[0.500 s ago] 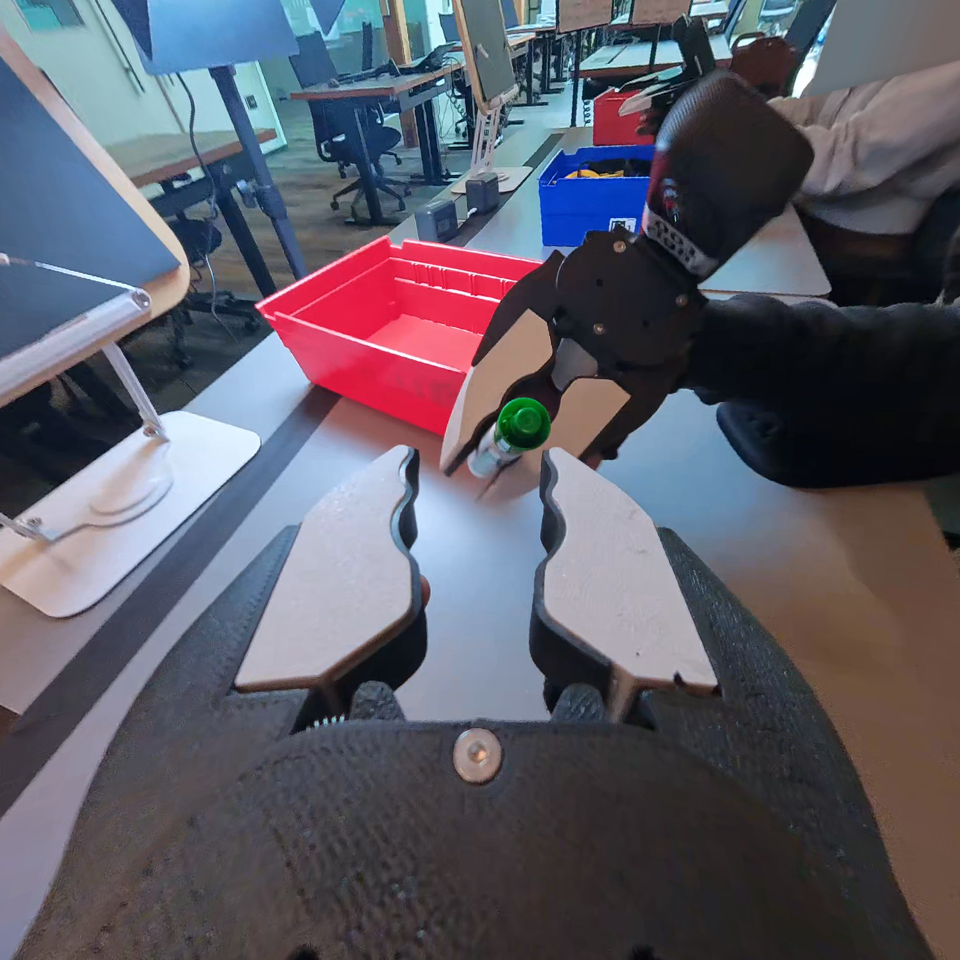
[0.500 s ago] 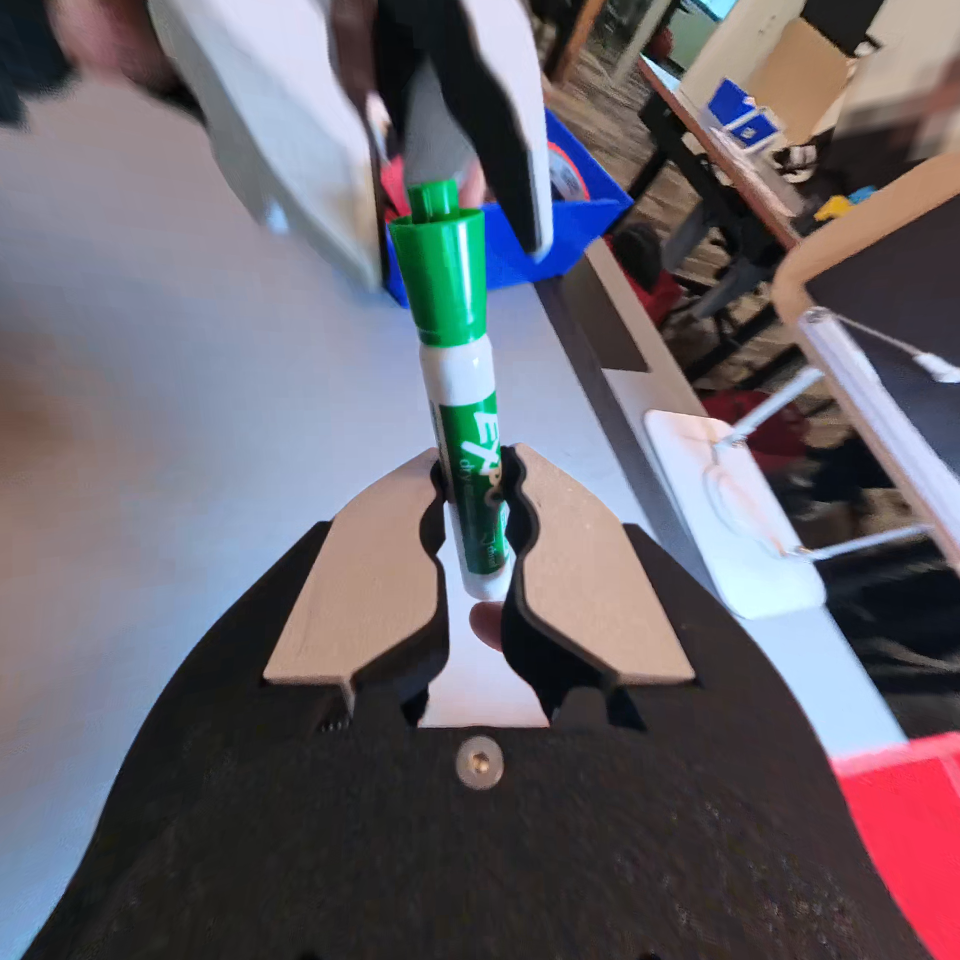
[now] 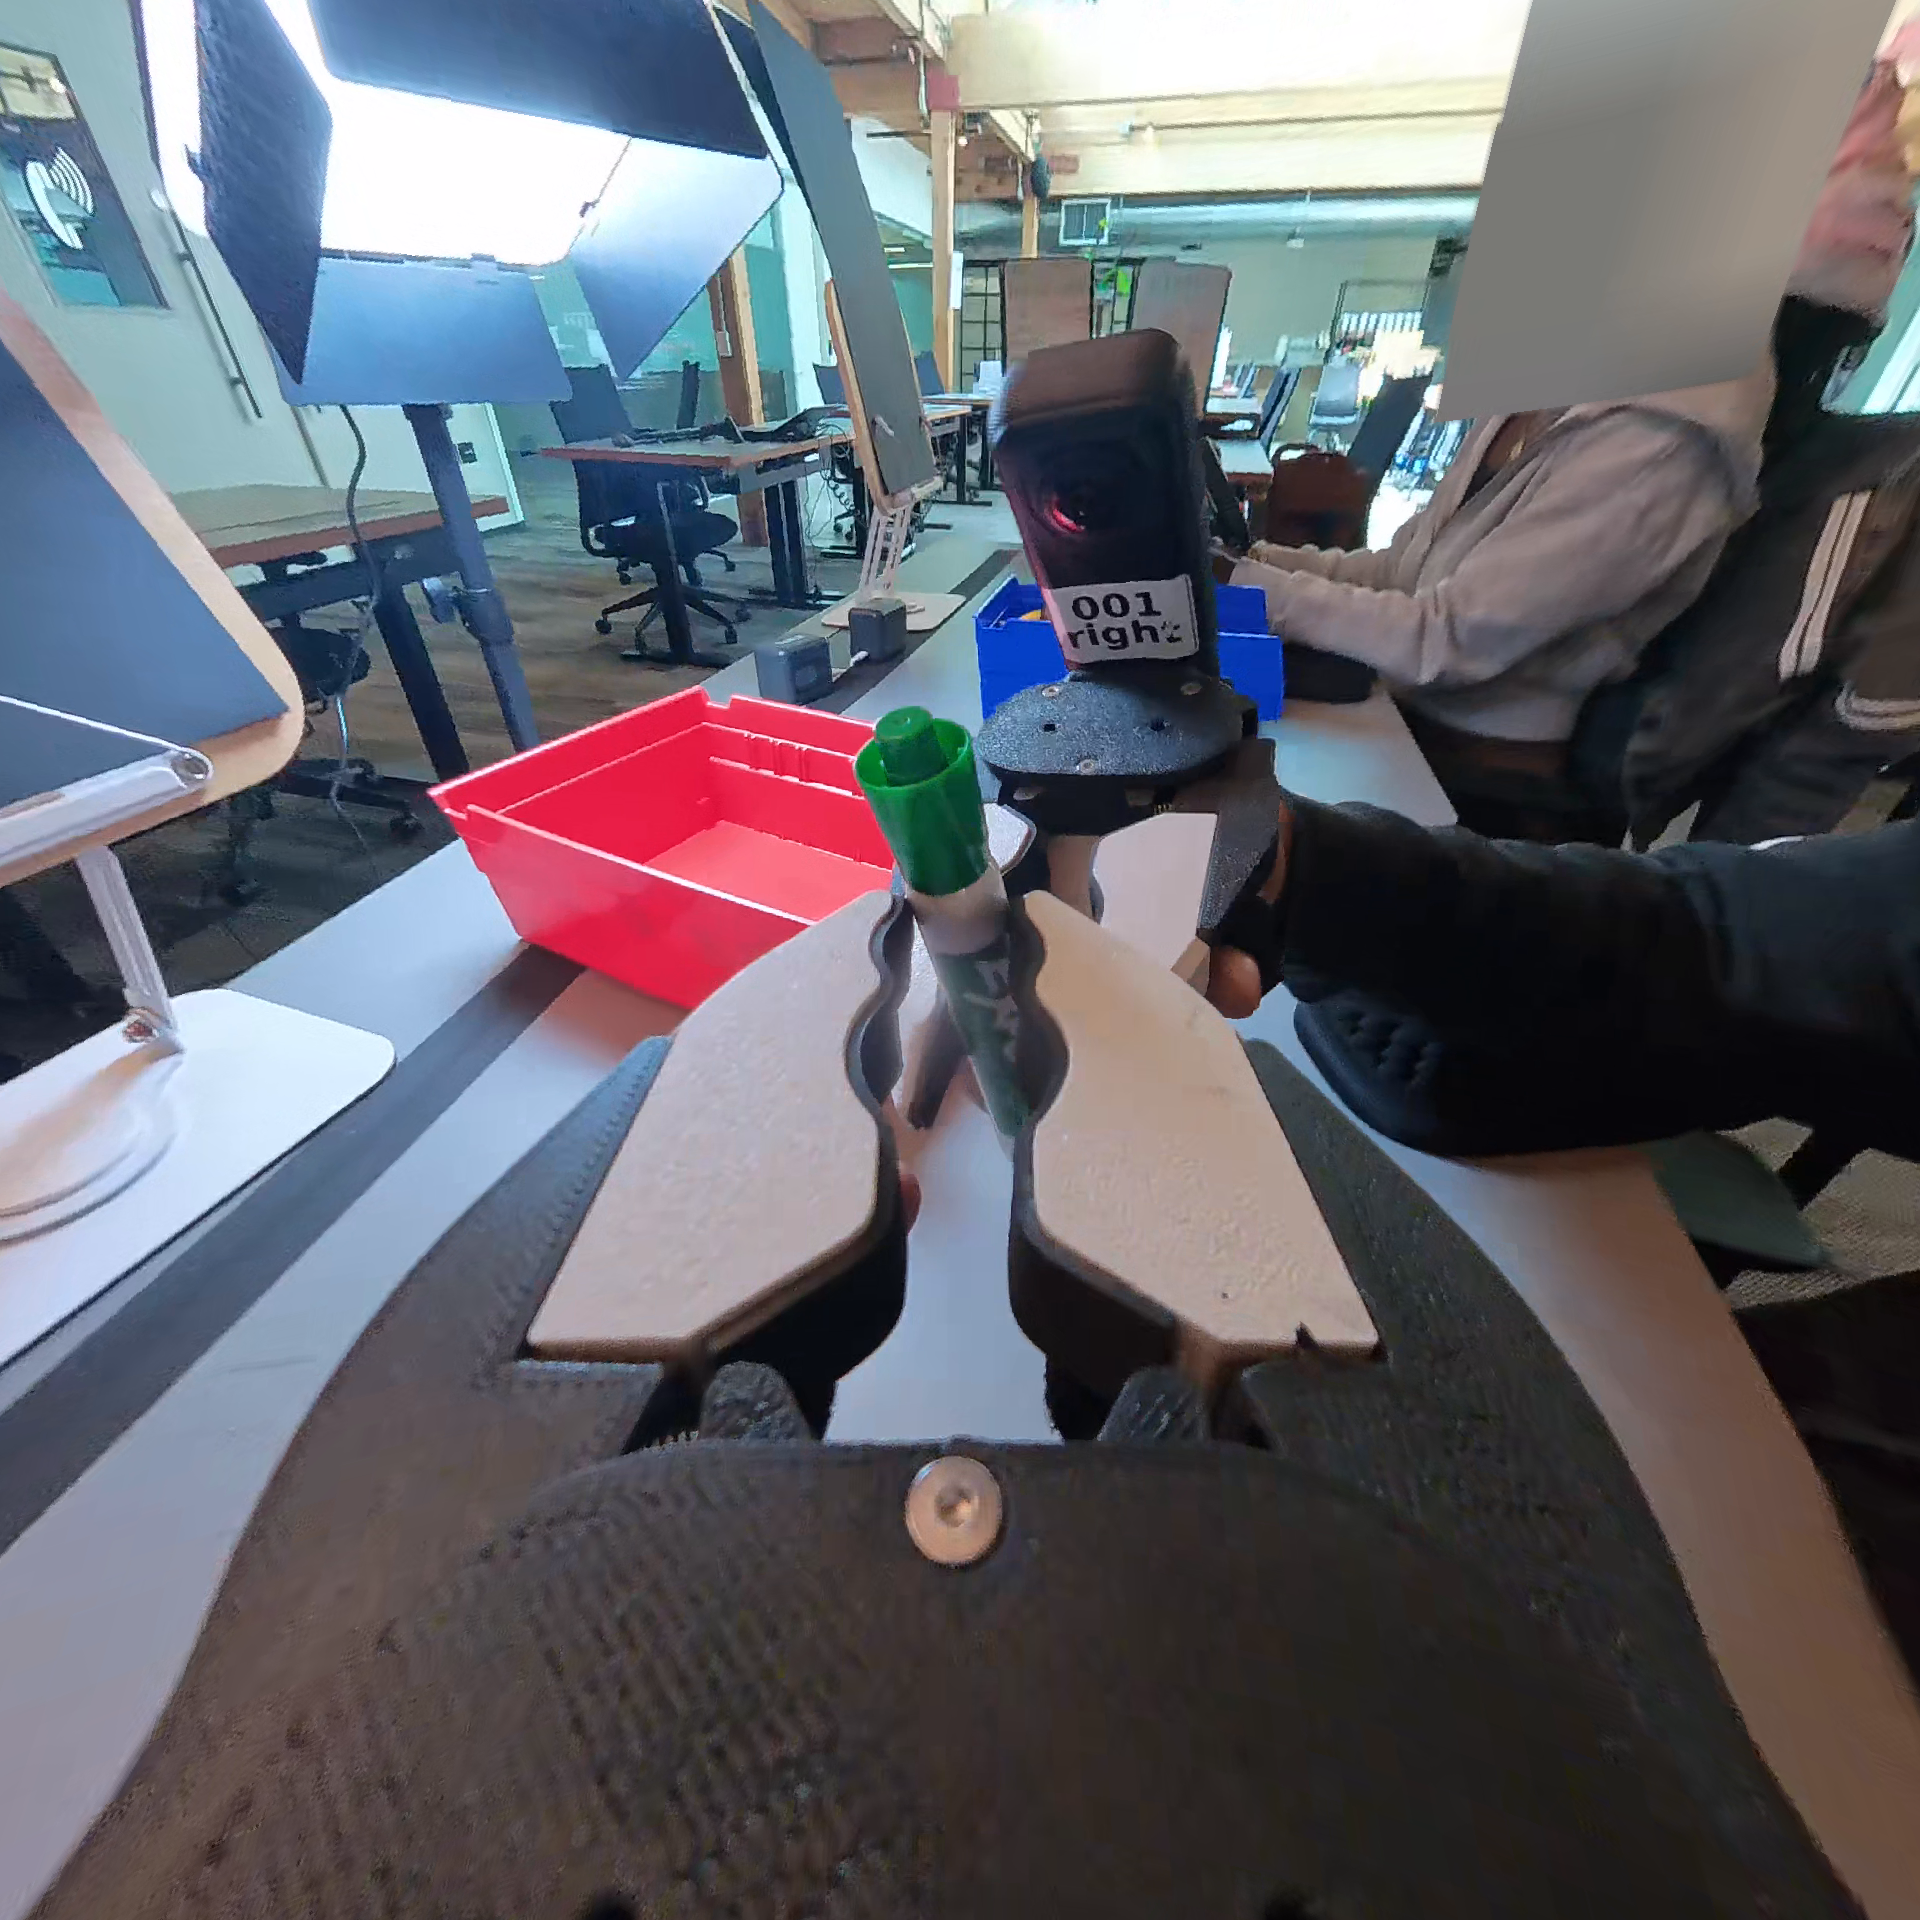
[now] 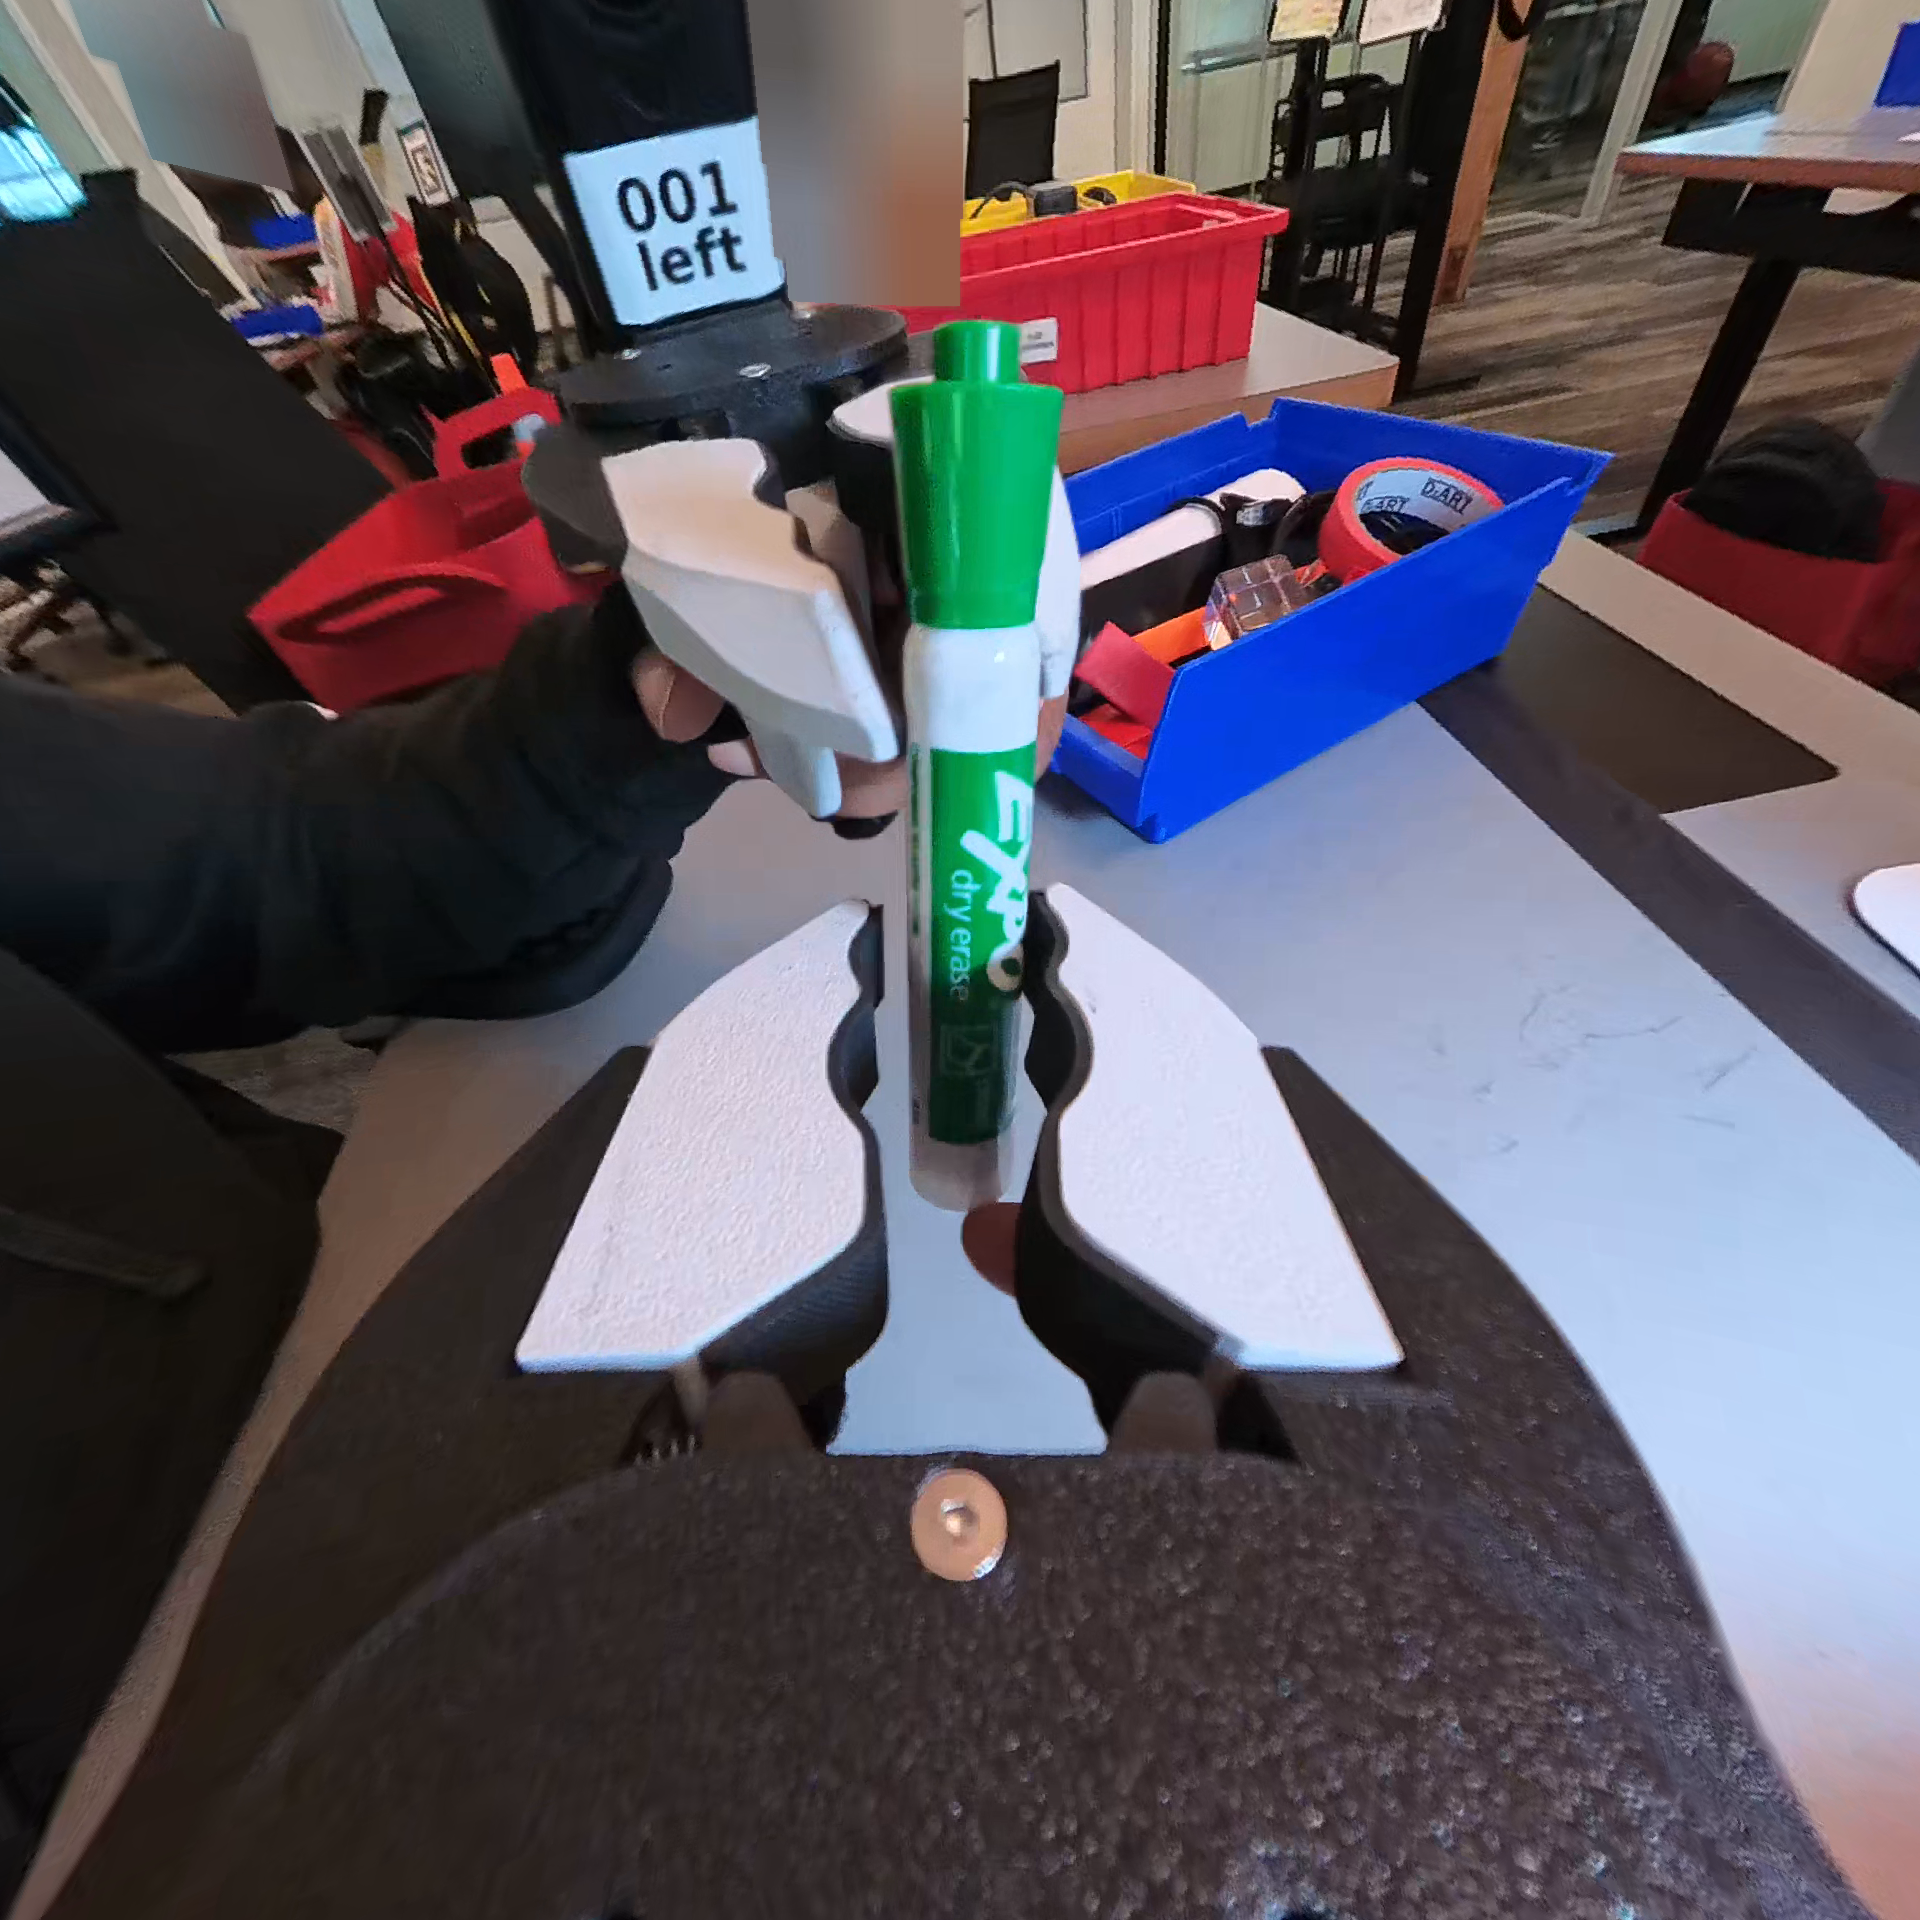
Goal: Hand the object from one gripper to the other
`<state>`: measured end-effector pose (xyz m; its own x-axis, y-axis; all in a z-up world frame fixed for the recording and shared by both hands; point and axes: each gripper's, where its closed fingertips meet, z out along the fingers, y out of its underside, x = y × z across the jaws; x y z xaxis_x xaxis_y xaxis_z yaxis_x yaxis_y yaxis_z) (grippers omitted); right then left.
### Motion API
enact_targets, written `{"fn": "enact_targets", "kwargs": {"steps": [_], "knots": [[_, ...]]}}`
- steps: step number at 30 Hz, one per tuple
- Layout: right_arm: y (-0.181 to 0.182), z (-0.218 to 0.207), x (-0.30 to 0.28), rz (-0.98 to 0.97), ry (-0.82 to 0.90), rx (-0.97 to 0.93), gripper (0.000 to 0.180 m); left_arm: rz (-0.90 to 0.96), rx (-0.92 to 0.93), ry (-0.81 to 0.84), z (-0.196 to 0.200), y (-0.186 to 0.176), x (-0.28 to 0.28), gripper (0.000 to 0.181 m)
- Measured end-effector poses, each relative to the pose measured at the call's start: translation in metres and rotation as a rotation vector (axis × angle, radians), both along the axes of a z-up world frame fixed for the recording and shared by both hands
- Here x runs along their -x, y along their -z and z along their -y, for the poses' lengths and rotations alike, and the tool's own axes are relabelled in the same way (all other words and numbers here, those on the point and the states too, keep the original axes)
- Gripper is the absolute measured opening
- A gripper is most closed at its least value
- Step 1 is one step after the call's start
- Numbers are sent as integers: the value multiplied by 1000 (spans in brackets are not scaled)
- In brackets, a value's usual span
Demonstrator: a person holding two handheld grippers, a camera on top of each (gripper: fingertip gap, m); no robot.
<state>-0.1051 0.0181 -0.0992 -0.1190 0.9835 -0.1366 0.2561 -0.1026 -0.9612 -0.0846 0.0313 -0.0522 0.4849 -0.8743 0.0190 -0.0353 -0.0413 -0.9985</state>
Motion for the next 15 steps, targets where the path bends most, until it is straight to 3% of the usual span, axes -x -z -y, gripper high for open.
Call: {"fn": "enact_targets", "kwargs": {"steps": [6,11,15], "knots": [[-8,-14,-12,8,66,-147,36,-3,67,-62,-14,9,17,17],[-35,-20,-27,-24,136,-219,35,-325,-36,-169,-22,40,15,17],[-29,-25,-29,77,204,-314,33,-531,-122,-197,-21,61,-1,17]]}}
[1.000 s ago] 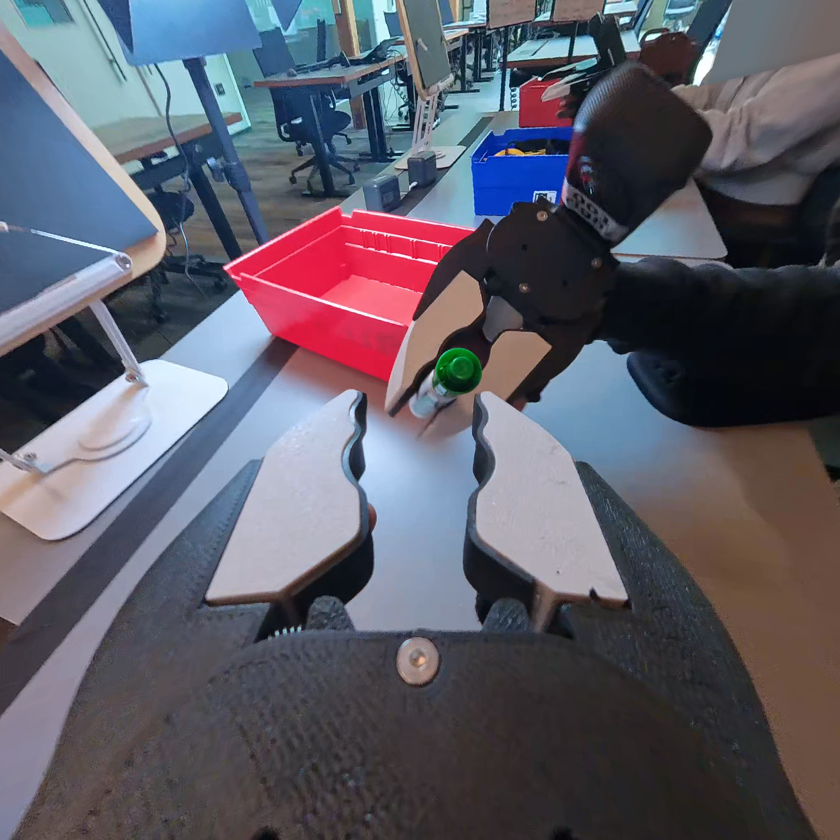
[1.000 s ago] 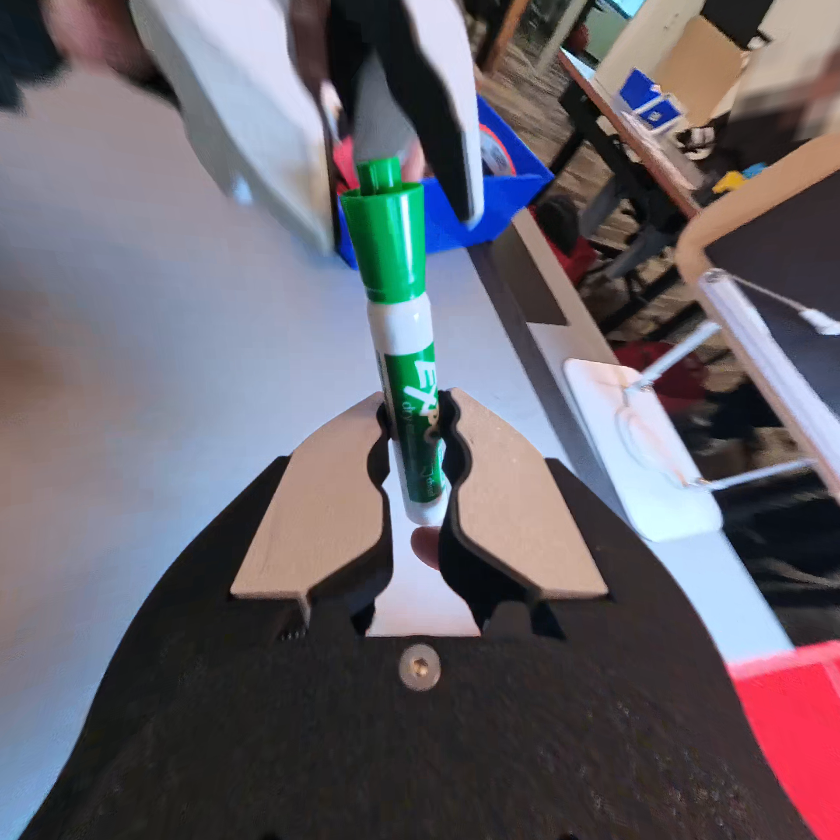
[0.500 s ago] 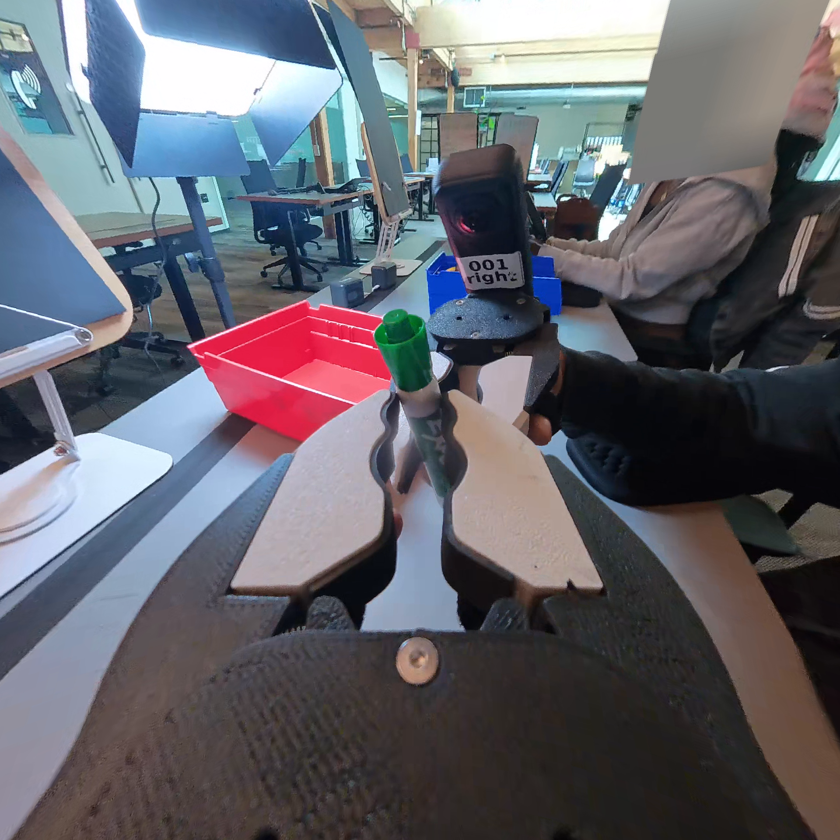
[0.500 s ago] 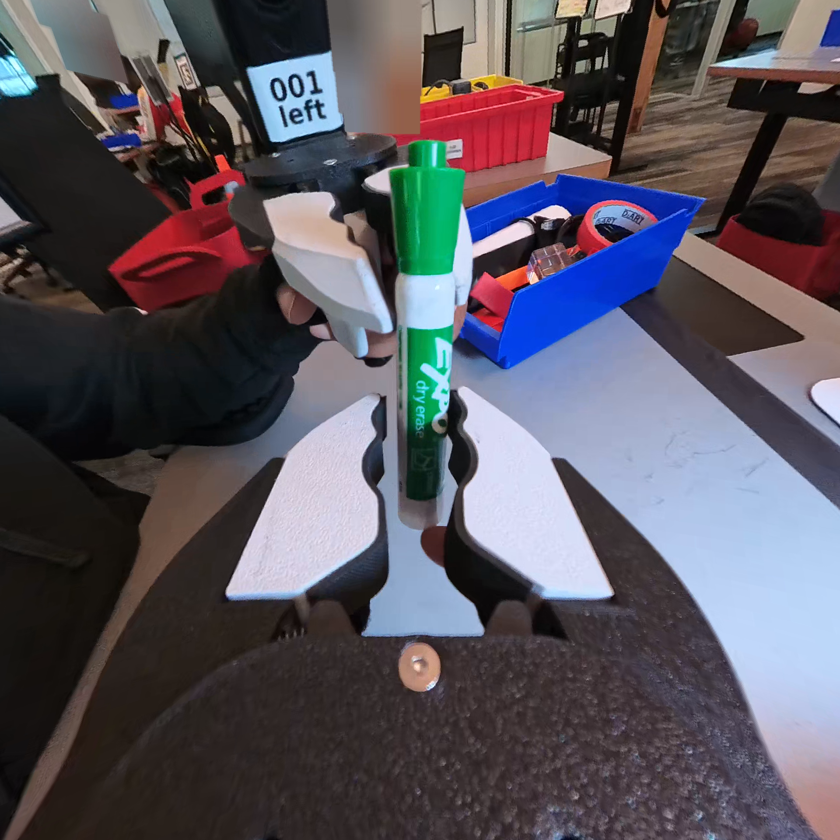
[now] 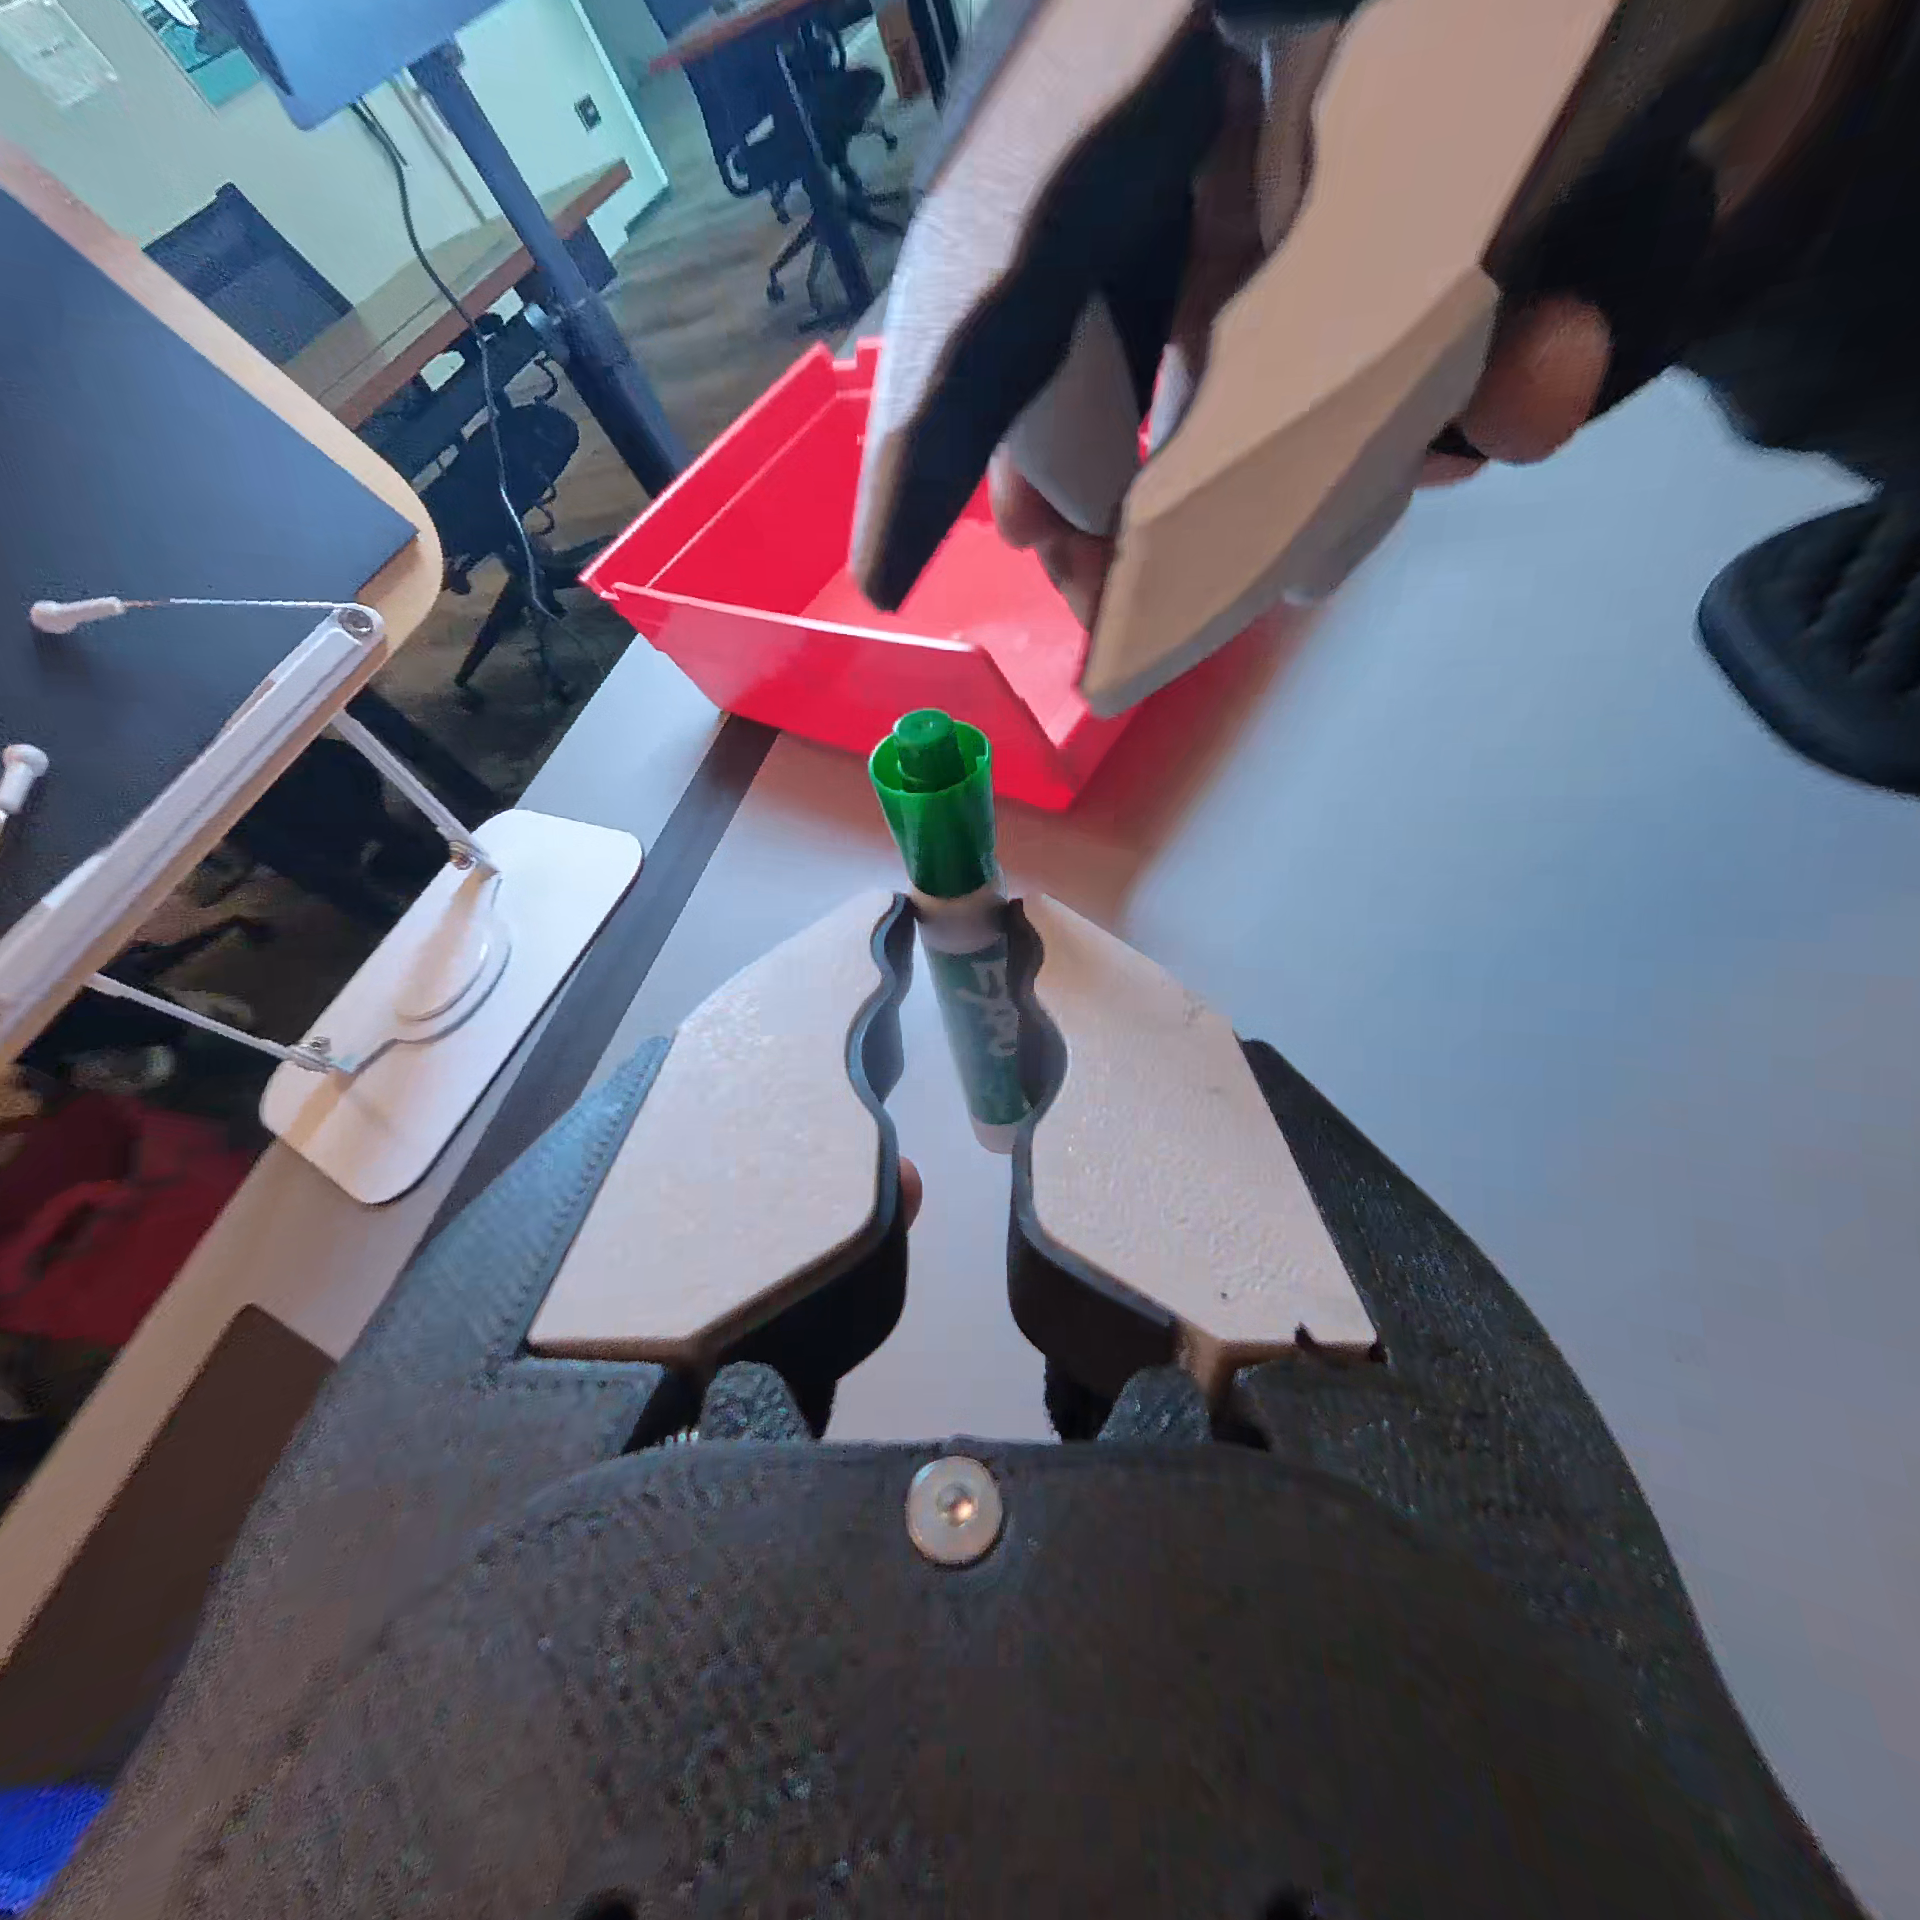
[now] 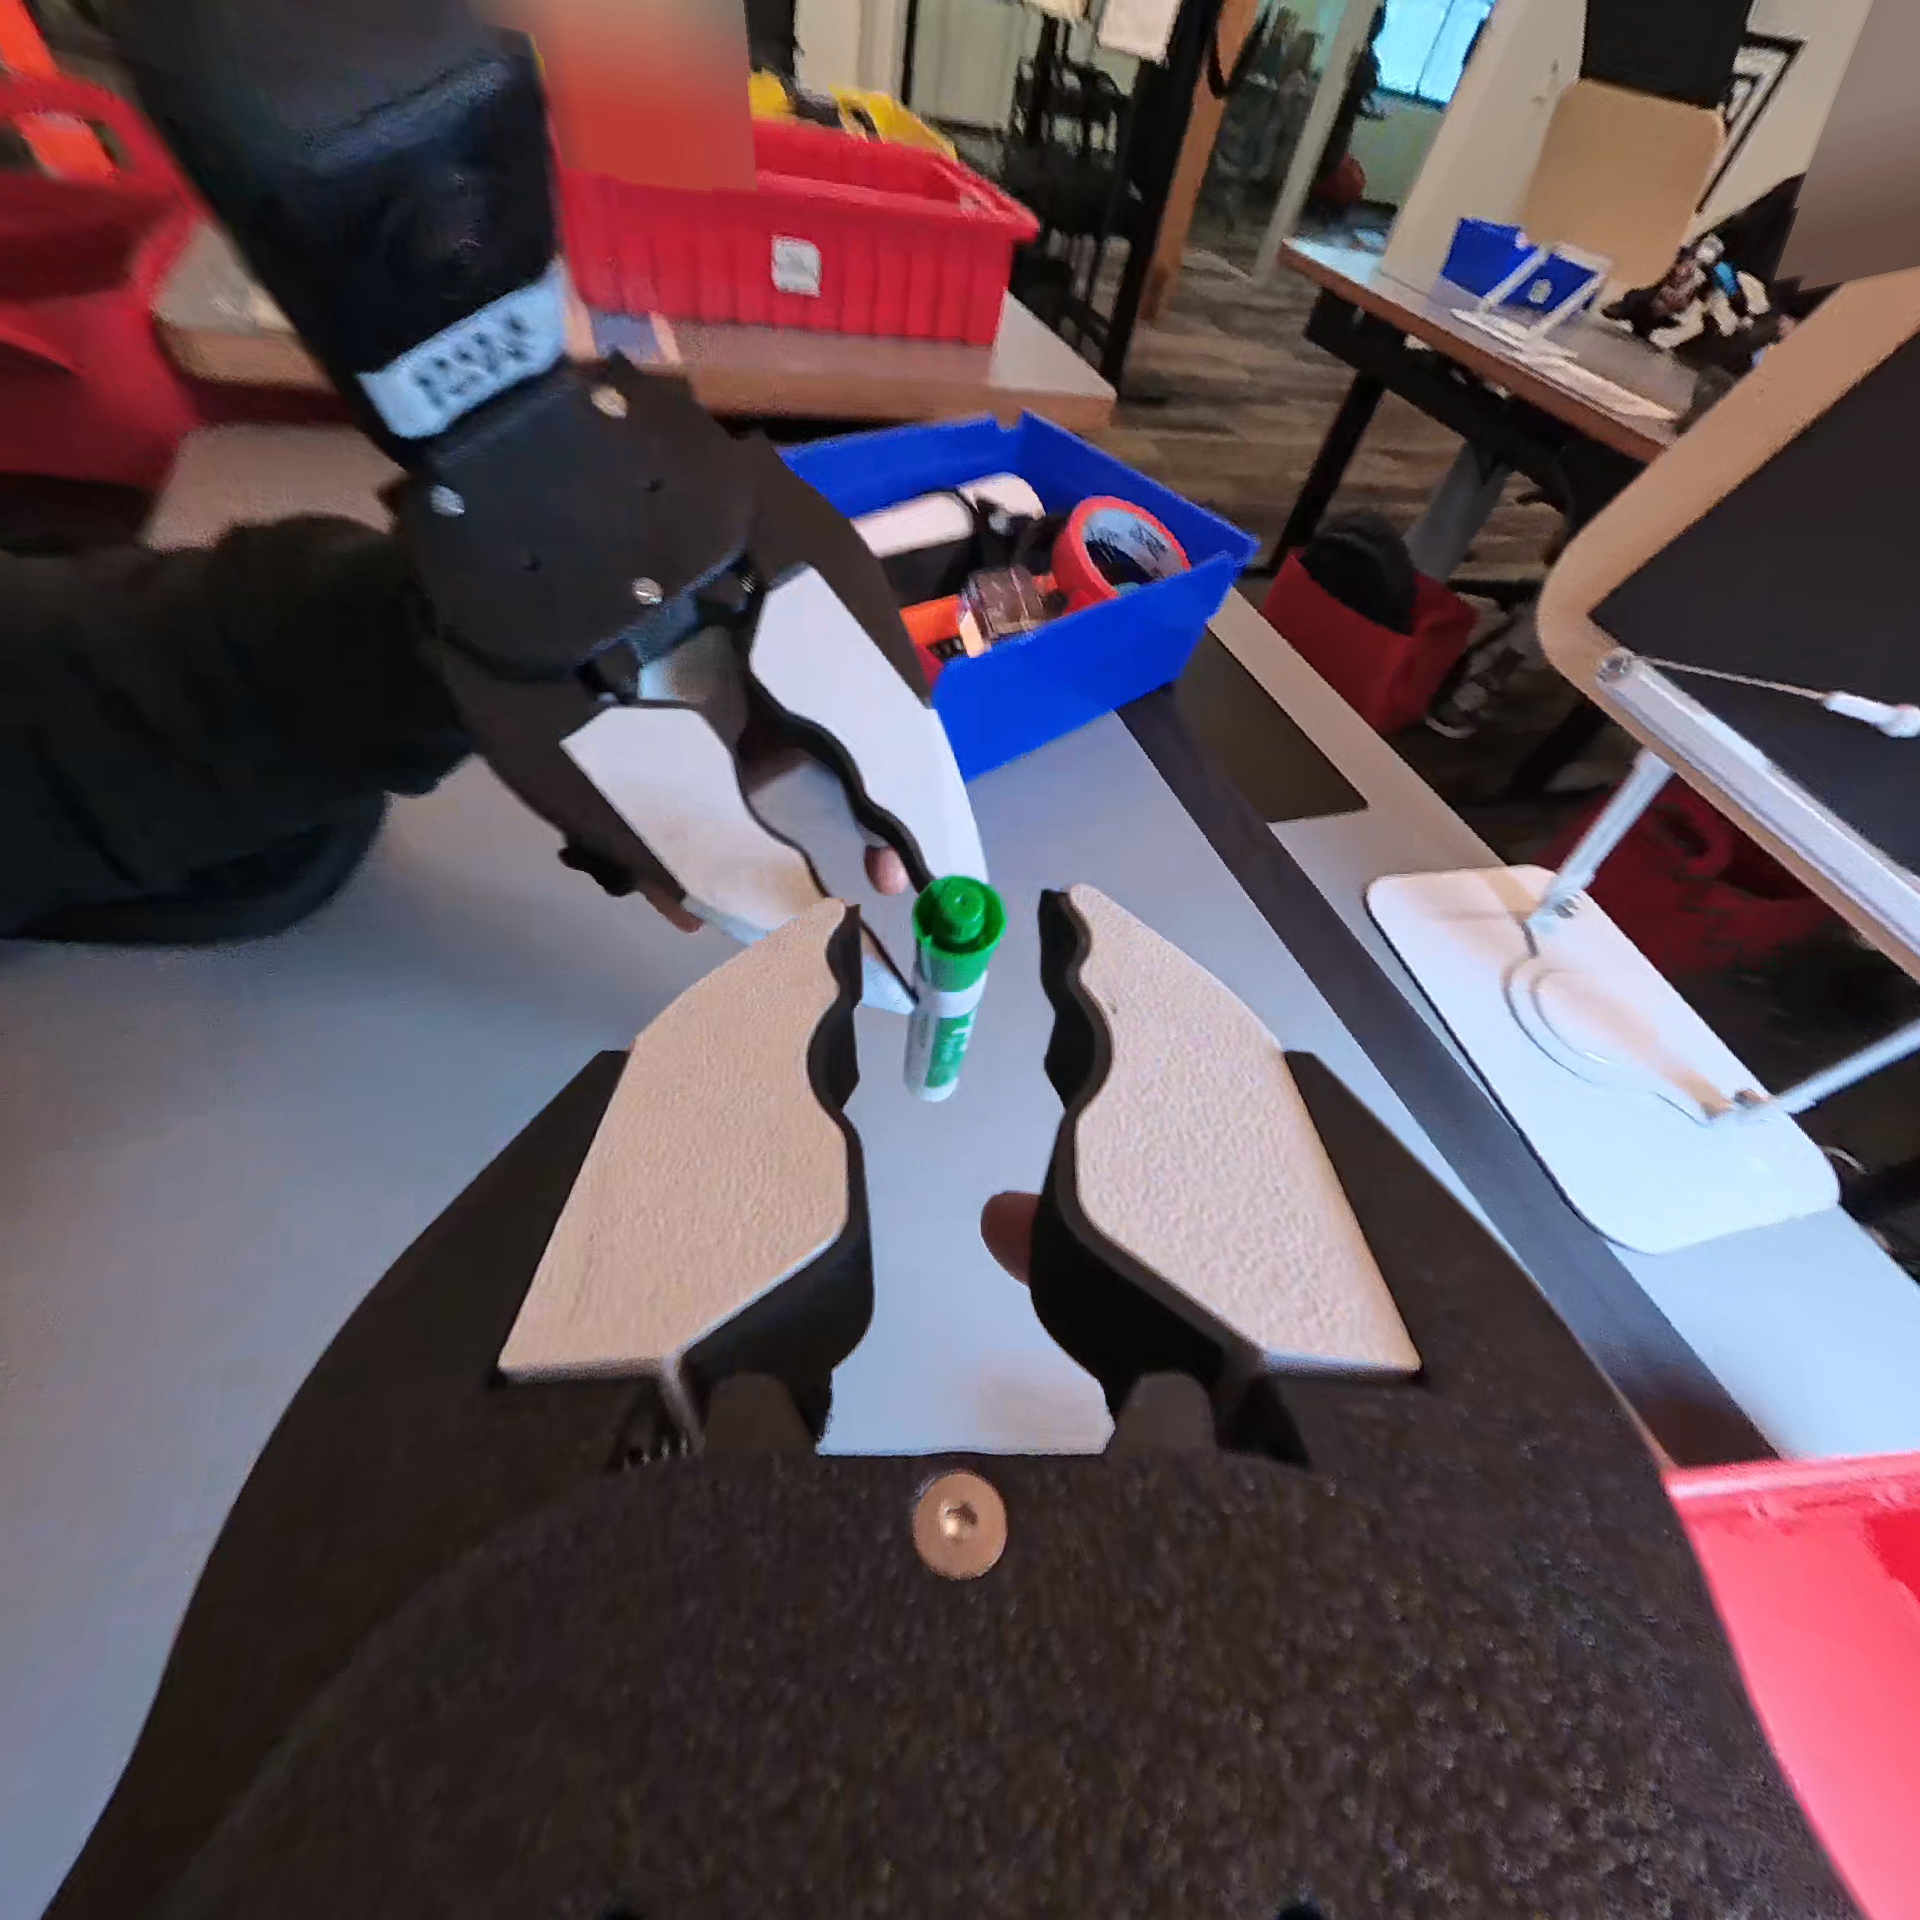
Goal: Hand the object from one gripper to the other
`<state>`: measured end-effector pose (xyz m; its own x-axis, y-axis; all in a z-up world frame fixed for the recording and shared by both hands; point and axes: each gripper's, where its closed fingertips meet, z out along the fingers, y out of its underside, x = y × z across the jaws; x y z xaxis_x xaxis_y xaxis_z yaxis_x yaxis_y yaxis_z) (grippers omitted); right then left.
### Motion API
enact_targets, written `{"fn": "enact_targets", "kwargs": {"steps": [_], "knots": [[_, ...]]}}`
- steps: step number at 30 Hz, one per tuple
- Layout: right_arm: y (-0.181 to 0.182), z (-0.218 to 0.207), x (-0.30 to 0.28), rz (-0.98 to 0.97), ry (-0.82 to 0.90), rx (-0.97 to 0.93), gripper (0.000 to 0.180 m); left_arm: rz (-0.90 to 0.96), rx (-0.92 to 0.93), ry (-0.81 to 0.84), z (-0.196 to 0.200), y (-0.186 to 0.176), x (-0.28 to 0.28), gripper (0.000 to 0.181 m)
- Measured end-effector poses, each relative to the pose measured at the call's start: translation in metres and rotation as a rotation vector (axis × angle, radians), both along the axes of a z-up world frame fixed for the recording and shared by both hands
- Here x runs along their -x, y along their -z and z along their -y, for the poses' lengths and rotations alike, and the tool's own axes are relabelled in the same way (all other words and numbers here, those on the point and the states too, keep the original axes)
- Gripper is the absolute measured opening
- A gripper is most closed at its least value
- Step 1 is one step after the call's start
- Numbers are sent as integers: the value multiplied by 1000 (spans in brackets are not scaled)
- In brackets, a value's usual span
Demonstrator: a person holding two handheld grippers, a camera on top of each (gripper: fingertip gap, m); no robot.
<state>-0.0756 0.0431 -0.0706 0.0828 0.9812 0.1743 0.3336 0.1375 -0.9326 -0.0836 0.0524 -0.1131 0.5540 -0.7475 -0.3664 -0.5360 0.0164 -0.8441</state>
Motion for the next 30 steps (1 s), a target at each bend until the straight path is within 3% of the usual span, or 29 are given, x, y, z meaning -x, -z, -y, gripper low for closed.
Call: {"fn": "enact_targets", "kwargs": {"steps": [4,8,10,13,17,21,24,26,28,30], "knots": [[31,-4,0,181,28,-34,27,-142,-61,-12,0,12,-9,17],[39,-6,1,231,31,-81,19,-153,-67,-15,-1,17,-9,17],[30,-8,0,188,45,-100,19,-54,-48,-20,-3,9,-8,17],[4,-16,-6,55,86,-134,19,150,30,-22,-6,-8,1,30],[-52,-13,-14,-313,72,-76,19,516,157,2,-14,-30,20,35],[-95,4,-28,-625,-6,-27,20,783,347,172,-2,-38,4,45],[-99,16,-27,-687,-81,11,20,969,388,340,18,-65,-14,50],[-102,21,-27,-730,-111,26,20,1061,335,345,20,-82,-9,50],[-99,22,-25,-705,-130,48,19,1164,287,352,22,-100,6,34],[-94,23,-23,-697,-148,62,19,1174,258,336,22,-107,14,31]]}}
